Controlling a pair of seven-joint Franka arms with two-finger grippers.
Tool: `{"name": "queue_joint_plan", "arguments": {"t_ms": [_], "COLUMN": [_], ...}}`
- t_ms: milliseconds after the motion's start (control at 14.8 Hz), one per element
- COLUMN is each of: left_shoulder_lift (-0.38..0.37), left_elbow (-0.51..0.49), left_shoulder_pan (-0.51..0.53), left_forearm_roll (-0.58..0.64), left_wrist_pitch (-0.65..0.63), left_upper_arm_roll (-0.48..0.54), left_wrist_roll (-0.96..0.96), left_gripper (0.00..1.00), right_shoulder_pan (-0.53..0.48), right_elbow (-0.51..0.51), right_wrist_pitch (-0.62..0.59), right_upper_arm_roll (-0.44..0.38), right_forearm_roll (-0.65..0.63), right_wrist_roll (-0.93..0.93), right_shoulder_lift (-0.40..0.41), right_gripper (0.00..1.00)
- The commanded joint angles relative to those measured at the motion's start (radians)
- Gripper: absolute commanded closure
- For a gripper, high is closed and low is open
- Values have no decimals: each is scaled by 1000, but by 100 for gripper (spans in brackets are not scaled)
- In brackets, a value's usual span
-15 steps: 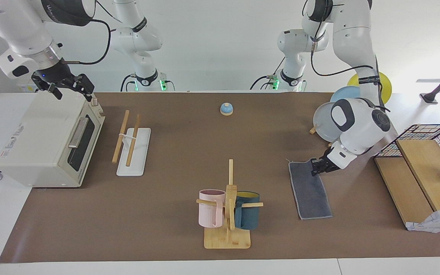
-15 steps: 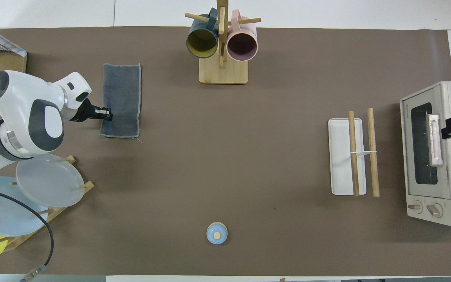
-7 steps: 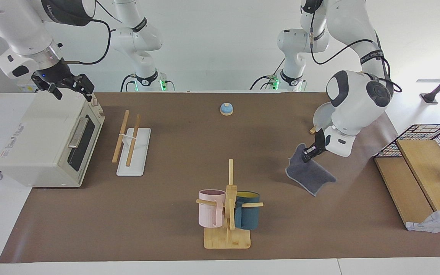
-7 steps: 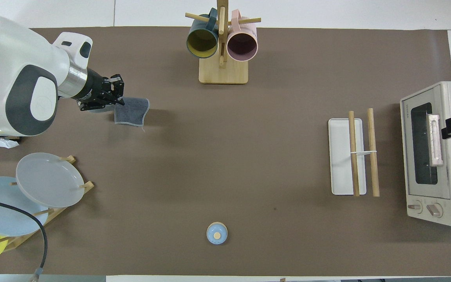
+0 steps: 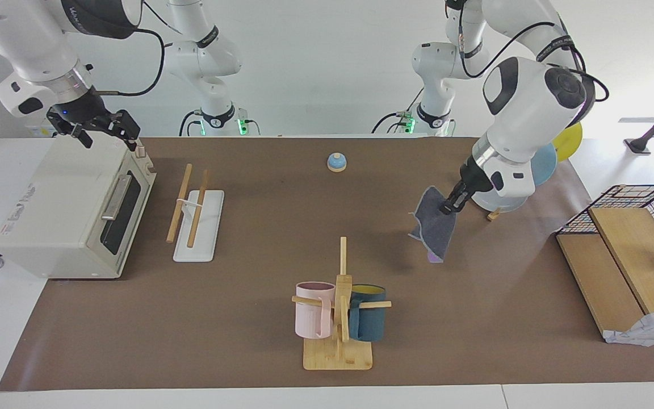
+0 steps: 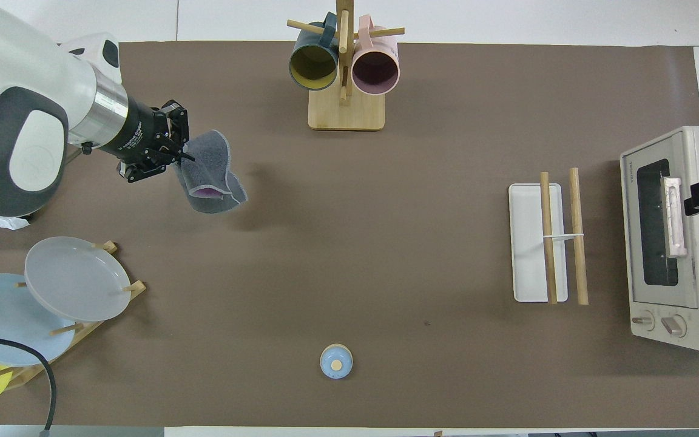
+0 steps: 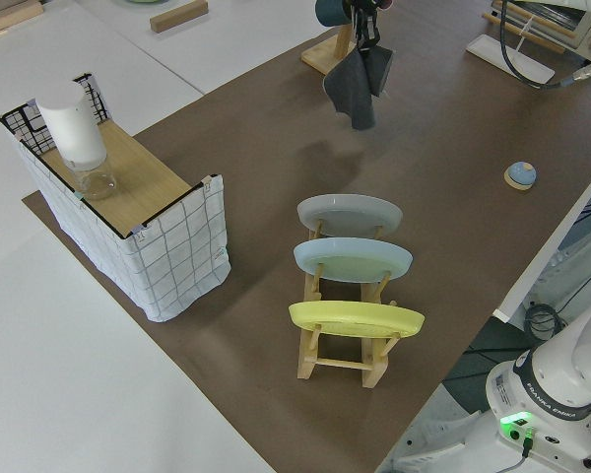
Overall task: Fold towel and hang on rack
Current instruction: 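Lift the folded towel with the left gripper toward the table center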
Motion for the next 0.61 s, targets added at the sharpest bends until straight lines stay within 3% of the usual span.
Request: {"name": "queue_joint_plan", "arguments": {"t_ms": [0, 542], "left_shoulder_lift": [-76, -145], "left_elbow": [-11, -28], "left_shoulder_pan": [-4, -13], "left_forearm_roll": [-48, -134], "left_wrist_pitch": [-54, -46], "left_upper_arm_roll": [1, -44], "left_wrist_roll": [-148, -562], "left_gripper": [100, 100], "right_shoulder_pan": [-9, -9], "right_elbow": [-1, -1], "right_wrist_pitch": [-12, -12], "right_upper_arm_roll": [4, 4], "right_forearm_roll": [20, 20], "right_wrist_roll": [-19, -19], "right_shoulder_lift": [-5, -5], "right_gripper": [0, 0]}}
